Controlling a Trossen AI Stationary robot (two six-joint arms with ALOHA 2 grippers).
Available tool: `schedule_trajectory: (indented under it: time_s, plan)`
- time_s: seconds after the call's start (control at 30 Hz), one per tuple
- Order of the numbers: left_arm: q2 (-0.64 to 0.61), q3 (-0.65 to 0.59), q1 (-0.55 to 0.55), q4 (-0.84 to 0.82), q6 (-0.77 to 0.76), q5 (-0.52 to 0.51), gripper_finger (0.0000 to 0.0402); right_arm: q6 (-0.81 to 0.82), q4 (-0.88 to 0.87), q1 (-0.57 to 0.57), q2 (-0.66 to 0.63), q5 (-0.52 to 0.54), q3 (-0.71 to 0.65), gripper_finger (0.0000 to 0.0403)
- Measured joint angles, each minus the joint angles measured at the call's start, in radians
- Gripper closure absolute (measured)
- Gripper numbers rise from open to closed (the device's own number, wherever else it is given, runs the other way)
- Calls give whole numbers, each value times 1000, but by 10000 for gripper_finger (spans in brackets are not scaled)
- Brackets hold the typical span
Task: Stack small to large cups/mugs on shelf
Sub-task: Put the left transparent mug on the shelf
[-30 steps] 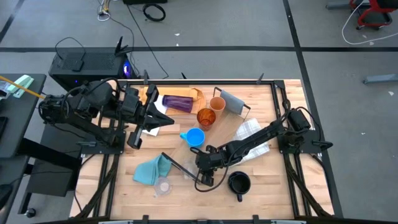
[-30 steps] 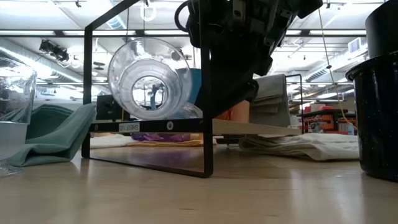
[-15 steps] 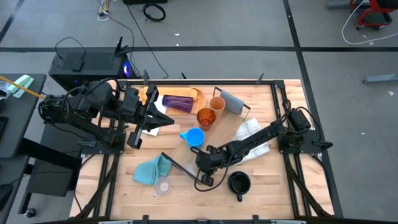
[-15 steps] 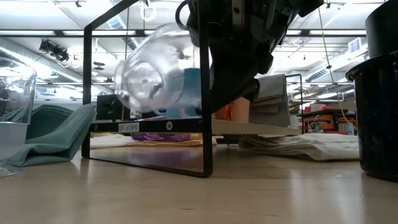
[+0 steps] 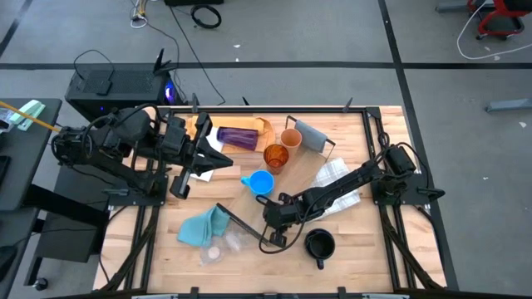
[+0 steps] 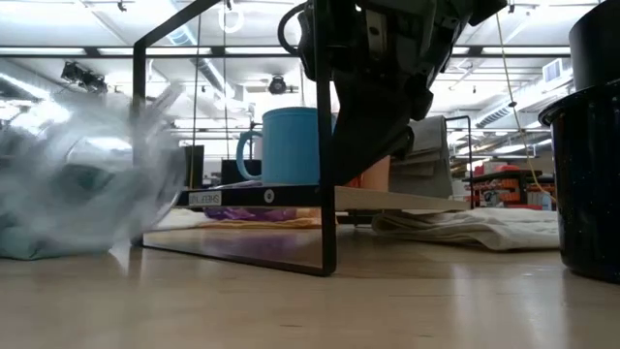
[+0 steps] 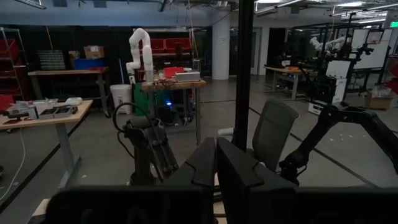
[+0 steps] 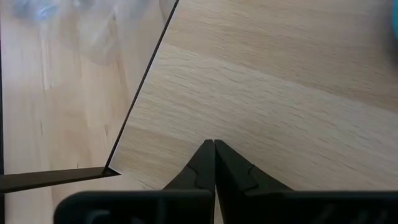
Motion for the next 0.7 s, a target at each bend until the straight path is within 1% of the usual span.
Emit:
schedule_trajectory:
  time_s: [0.13, 0.23, 0.37, 0.53, 0.7]
  plan:
    - [0, 0, 0, -10, 0, 0, 393, -7, -5, 1, -4, 0, -1, 393]
    - [0, 0, 0, -14, -1, 0, 395, -9, -7, 1, -9, -5, -2, 390]
    - [0, 0, 0, -16, -6, 0, 380, -38, -36, 0, -31, -15, -2, 378]
    - [0, 0, 0, -24, -7, 0, 362, -43, -102, -6, -112, -2, 1, 361]
    - [0, 0, 0, -43, -8, 0, 360, -38, -198, -6, -222, 63, 1, 355]
